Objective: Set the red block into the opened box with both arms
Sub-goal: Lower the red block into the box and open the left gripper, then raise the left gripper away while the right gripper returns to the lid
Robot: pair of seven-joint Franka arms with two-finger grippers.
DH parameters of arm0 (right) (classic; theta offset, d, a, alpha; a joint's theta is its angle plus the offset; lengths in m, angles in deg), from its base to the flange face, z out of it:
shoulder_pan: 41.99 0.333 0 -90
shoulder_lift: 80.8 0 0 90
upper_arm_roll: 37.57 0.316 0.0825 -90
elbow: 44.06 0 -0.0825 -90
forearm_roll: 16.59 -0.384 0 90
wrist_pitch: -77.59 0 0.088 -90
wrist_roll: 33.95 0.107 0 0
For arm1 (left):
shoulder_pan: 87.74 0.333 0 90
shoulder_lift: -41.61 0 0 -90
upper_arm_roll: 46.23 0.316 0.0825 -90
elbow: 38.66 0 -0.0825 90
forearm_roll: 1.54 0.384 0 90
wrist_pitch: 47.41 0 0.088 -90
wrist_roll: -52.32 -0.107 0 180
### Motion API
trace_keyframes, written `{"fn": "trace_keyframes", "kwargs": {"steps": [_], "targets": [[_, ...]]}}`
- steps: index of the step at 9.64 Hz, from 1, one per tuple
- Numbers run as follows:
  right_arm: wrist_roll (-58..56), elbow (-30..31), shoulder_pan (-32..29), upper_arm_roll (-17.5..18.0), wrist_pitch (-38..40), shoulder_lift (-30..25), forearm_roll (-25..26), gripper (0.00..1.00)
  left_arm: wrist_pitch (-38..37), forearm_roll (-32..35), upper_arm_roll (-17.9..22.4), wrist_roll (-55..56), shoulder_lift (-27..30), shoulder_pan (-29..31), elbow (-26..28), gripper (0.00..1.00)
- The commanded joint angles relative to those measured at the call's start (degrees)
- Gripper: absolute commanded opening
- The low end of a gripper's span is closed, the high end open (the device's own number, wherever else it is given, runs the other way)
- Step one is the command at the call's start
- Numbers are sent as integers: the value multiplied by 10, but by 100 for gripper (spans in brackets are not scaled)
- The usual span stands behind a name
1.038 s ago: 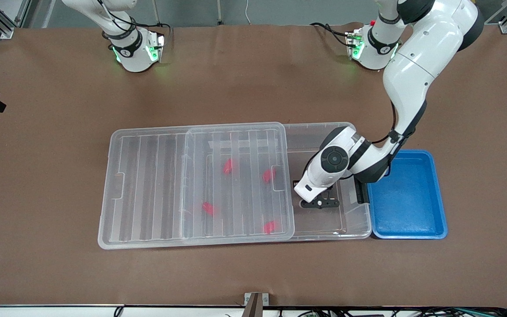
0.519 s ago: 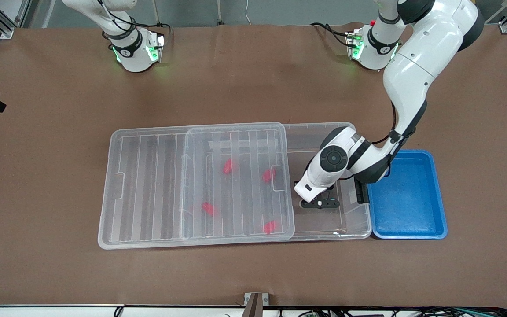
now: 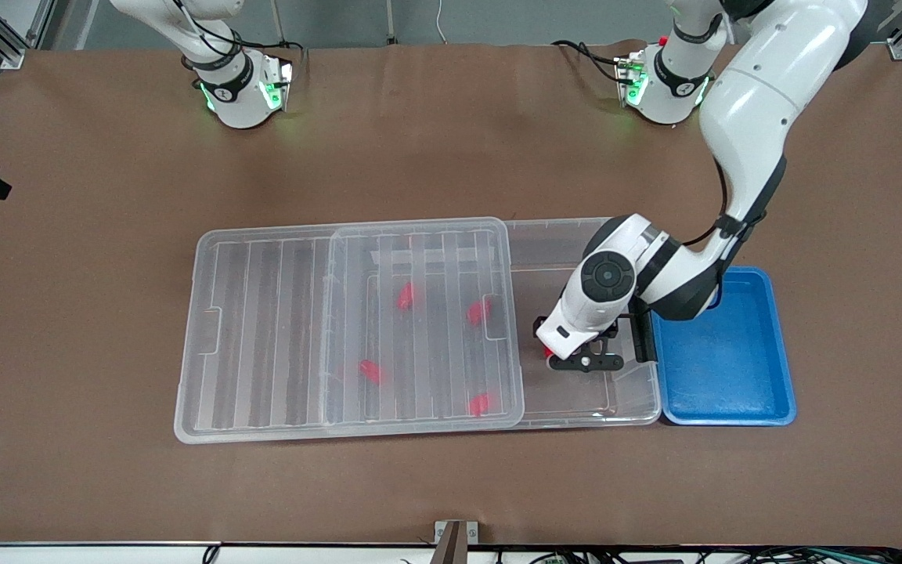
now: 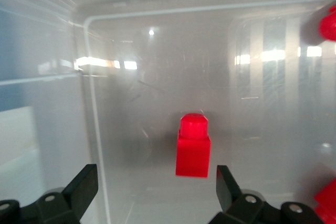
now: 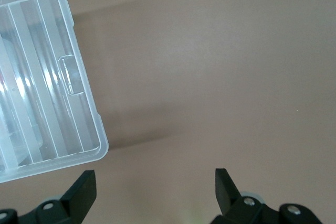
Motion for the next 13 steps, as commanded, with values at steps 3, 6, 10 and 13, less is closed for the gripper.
{"fn": "trace_keyframes", "kwargs": {"steps": [3, 6, 10, 13], "targets": [[-7, -10, -1, -3, 7, 5, -8, 100, -105, -164, 41, -136, 154, 9, 24, 100], [-41, -7, 0, -4, -4, 51, -8, 100, -121, -225, 137, -240, 275, 8, 53, 100], [-243, -6, -2, 0, -161, 223, -61, 38, -121, -228, 232, -338, 366, 7, 59, 100], [-267, 0, 47, 14, -219, 285, -123, 1, -142, -237, 274, -378, 395, 5, 54, 100]]}}
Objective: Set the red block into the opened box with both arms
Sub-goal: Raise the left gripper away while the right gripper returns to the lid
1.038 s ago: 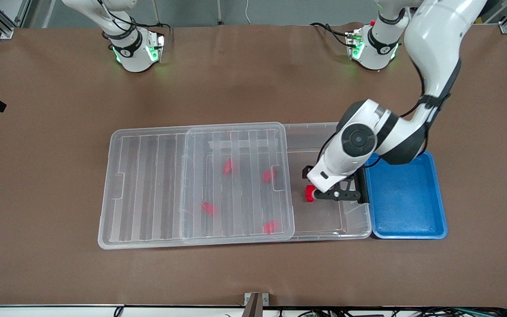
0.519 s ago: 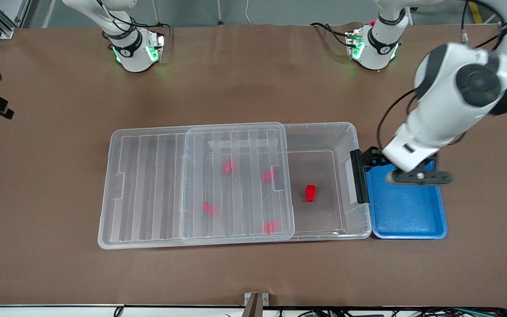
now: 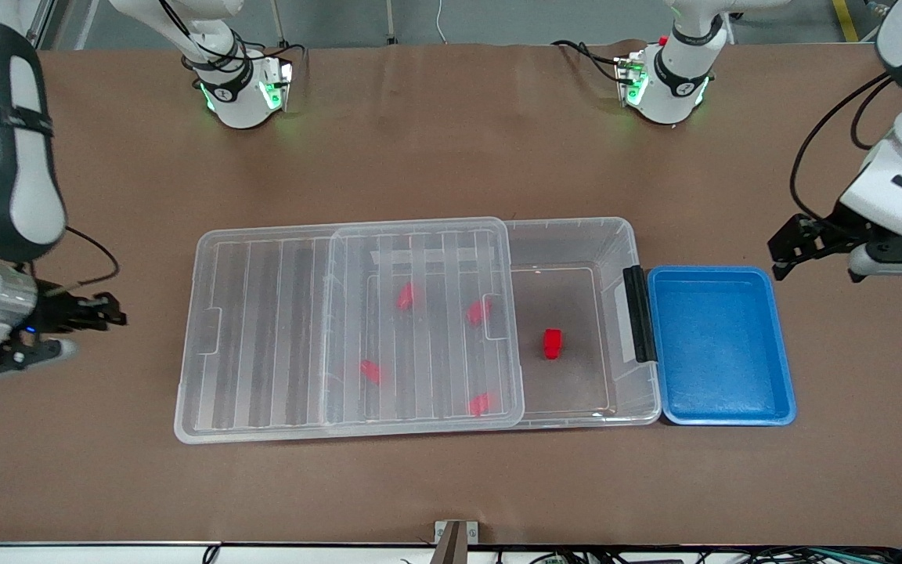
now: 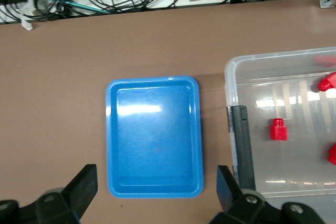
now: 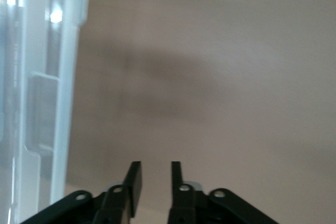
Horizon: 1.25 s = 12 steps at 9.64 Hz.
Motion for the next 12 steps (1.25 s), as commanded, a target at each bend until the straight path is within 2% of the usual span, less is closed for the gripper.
{"fn": "trace_keyframes", "kwargs": {"steps": [1, 4, 5, 7, 10, 12], "targets": [[-9, -1, 42, 1, -27, 13, -20, 1, -5, -22, 29, -20, 13, -4, 26, 100], [-9, 17, 58, 1, -52, 13, -20, 1, -80, -27, 33, -17, 40, -2, 27, 100], [-5, 21, 65, 1, -52, 13, -20, 1, -105, -59, 46, -14, 40, -3, 25, 100], [2, 28, 81, 1, -53, 14, -22, 1, -137, -71, 49, -8, 35, -6, 20, 100], [57, 27, 110, 2, -52, 15, -23, 1, -137, -63, 35, 5, 30, -9, 17, 100], [92, 26, 115, 19, -52, 16, -47, 1, -137, -63, 35, 4, 32, -8, 18, 100]]}}
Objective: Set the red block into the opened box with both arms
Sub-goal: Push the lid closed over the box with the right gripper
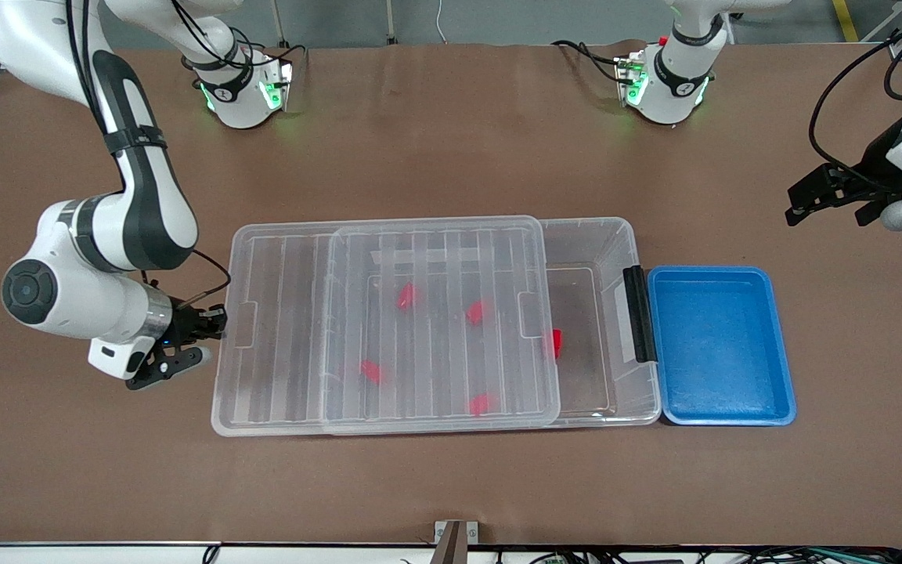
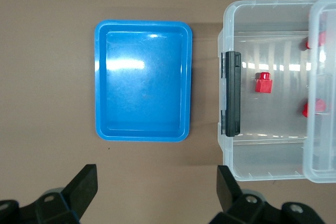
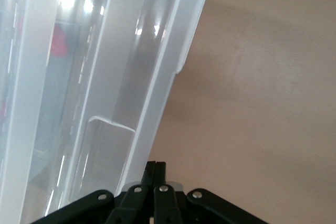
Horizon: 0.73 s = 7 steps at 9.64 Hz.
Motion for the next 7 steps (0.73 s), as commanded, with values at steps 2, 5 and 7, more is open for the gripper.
{"fn": "trace_keyframes", "kwargs": {"steps": [2, 5, 7], "targets": [[52, 4, 10, 30, -9, 3, -22, 1, -5, 1, 0, 0, -4, 2, 14, 100], [101, 2, 15, 71, -44, 14, -22, 1, -3, 19, -1, -7, -2, 3, 14, 100], [115, -11, 29, 81, -46, 27, -19, 1, -3, 20, -1, -13, -3, 4, 14, 100]]}}
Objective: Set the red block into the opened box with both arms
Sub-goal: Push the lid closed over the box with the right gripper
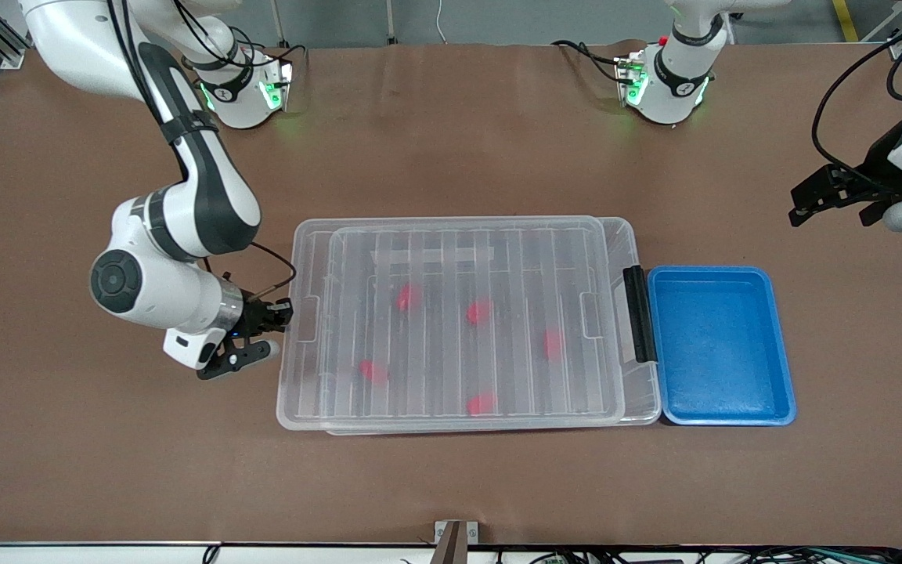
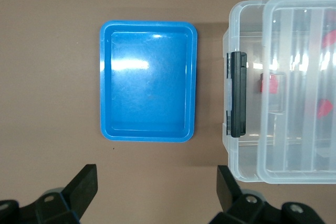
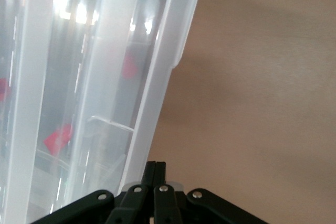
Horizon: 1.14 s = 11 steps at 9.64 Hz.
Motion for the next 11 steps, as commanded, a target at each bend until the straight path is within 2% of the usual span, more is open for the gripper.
{"fn": "trace_keyframes", "kwargs": {"steps": [1, 3, 4, 5, 7, 8, 9, 11], "targets": [[13, -11, 14, 6, -4, 10, -8, 1, -3, 10, -3, -11, -4, 3, 14, 100], [12, -15, 6, 5, 0, 10, -5, 5, -6, 6, -2, -9, -4, 3, 14, 100], [13, -20, -5, 1, 16, 3, -3, 47, -6, 4, -3, -5, -3, 2, 17, 100], [12, -21, -25, 0, 32, -16, 11, 99, -6, 3, -3, -2, -4, 1, 16, 100], [13, -34, -70, 1, 72, -84, 107, 100, -6, 3, -3, -1, -4, -1, 17, 100], [13, -54, -91, -5, 111, -111, 140, 100, -6, 3, -3, -1, -4, -1, 16, 100], [14, -86, -111, -20, 159, -129, 150, 100, -6, 3, -3, -1, -4, -1, 16, 100], [116, -86, -113, -64, 239, -200, 149, 100, -5, 3, -3, -1, -4, -1, 16, 100]]}}
